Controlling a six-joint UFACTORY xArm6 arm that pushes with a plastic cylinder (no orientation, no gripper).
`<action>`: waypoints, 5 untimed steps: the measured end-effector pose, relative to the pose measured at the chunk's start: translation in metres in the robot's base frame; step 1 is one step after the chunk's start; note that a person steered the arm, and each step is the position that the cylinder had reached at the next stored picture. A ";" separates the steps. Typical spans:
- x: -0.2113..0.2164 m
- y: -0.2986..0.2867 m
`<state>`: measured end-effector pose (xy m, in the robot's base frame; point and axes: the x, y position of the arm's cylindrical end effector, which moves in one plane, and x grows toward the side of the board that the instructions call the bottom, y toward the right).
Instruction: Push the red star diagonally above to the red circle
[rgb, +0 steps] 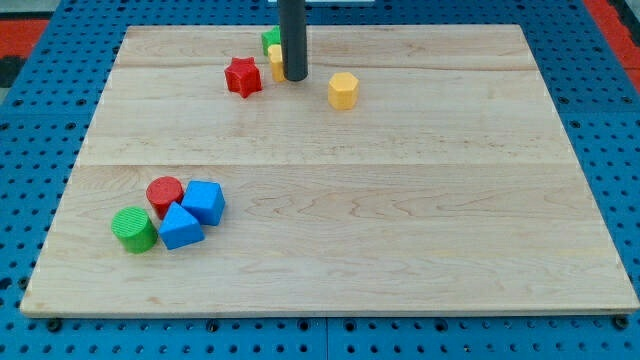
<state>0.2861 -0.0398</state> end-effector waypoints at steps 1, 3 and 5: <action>0.012 -0.040; 0.061 -0.077; 0.005 -0.070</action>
<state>0.2913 -0.1100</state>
